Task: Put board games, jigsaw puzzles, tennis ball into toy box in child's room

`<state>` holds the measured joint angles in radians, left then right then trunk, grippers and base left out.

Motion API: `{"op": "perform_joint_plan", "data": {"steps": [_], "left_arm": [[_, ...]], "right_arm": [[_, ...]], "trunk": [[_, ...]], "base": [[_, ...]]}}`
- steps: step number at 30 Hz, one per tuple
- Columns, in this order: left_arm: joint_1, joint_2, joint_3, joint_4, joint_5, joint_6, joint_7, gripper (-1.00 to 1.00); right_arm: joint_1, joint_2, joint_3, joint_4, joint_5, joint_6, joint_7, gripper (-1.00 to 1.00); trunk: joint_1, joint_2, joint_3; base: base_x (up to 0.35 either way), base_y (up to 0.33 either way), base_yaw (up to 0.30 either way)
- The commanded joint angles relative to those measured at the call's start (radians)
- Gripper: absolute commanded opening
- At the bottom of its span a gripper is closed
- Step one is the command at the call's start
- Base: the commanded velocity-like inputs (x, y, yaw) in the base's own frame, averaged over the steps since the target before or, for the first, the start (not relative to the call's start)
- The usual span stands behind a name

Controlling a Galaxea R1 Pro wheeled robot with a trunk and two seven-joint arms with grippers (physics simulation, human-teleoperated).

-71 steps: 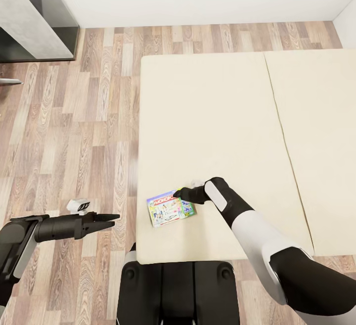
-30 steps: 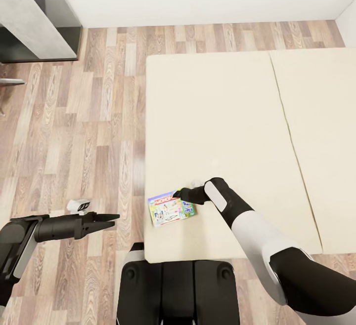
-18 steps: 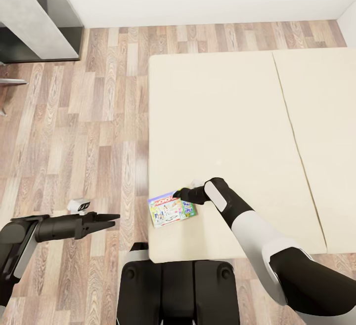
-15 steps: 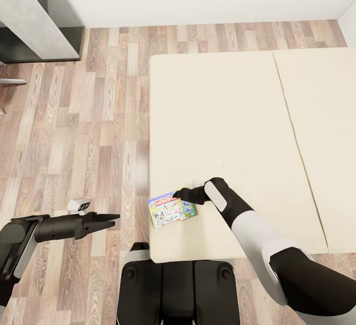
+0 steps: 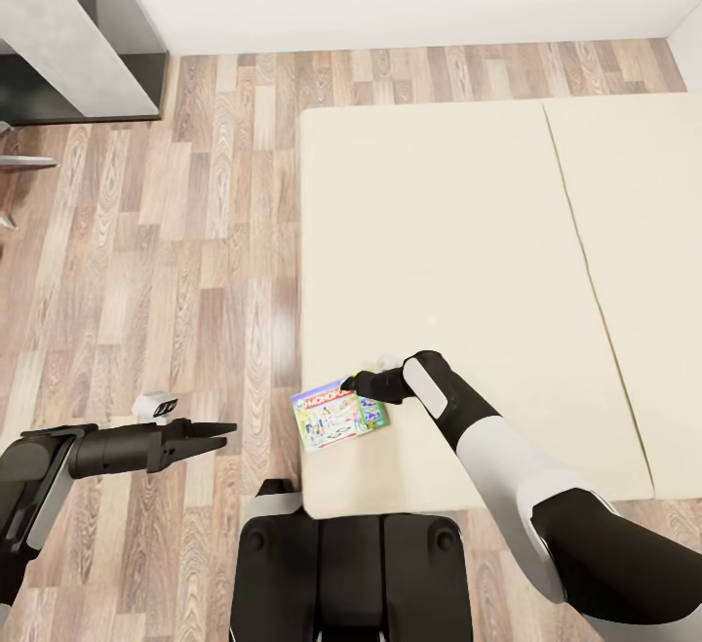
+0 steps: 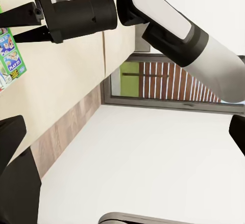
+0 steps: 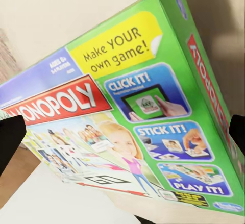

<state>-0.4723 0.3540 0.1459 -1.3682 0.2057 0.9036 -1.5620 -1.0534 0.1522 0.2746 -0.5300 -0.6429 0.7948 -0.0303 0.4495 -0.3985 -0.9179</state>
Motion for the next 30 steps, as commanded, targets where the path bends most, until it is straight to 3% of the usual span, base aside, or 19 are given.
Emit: {"op": "perform_joint_plan", "data": {"steps": [1, 30], "left_arm": [[0.0, 0.0, 0.0, 0.0, 0.0, 0.011, -0.003, 1.0], [0.0, 0.001, 0.0, 0.0, 0.0, 0.011, -0.003, 1.0]], "right_arm": [[0.0, 0.0, 0.003, -0.001, -0.004, 0.003, -0.003, 1.0], [0.0, 0.0, 0.003, 0.0, -0.003, 0.002, -0.003, 1.0]], "trunk": [[0.001, -0.002, -0.001], [0.001, -0.002, -0.001]], "base": [[-0.028, 0.063, 0.0], [-0.001, 0.003, 0.0]]}}
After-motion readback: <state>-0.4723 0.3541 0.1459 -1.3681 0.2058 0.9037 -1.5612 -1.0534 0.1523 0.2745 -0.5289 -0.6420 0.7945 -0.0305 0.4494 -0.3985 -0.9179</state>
